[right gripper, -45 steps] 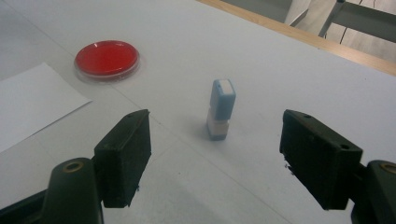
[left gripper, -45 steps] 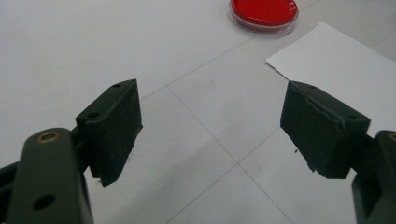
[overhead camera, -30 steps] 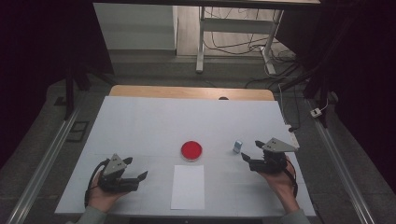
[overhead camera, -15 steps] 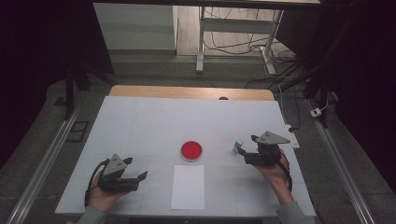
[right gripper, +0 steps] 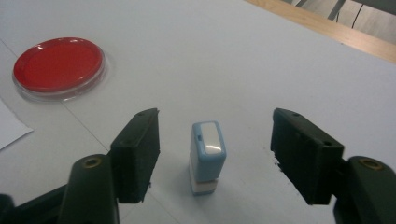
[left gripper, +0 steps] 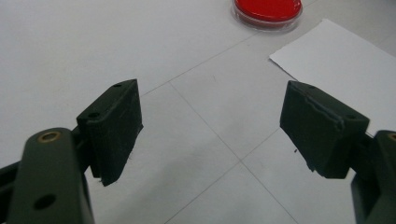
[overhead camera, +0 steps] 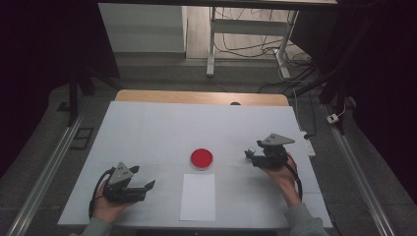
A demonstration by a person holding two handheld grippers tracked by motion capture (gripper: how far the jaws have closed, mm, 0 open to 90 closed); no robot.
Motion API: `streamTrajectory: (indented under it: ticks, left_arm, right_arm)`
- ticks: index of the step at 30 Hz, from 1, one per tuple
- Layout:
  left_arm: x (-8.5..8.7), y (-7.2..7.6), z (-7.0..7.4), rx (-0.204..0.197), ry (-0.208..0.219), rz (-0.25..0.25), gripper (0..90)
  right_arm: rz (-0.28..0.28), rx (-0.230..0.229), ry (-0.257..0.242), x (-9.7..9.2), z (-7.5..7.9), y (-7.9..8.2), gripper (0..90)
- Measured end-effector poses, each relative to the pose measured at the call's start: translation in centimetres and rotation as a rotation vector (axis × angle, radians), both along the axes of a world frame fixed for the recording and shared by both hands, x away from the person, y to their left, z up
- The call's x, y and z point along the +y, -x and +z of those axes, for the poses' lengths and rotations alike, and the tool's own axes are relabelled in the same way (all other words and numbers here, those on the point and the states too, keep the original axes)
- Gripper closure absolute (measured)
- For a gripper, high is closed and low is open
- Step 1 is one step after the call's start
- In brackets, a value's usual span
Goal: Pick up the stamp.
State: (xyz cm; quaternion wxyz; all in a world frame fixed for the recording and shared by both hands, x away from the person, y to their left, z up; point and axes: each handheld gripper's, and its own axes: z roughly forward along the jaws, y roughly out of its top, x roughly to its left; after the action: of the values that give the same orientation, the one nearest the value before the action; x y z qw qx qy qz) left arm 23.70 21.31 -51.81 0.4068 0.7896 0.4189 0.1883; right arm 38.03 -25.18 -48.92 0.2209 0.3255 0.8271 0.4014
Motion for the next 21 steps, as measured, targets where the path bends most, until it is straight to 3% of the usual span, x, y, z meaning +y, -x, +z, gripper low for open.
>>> streamTrajectory:
  ticks: [21]
  left_arm:
    - [0.02, 0.02, -0.02, 0.003, -0.002, -0.006, 21.3]
  right_arm:
    - [0.034, 0.048, 0.003, 0.0, -0.88, -0.46, 65.7]
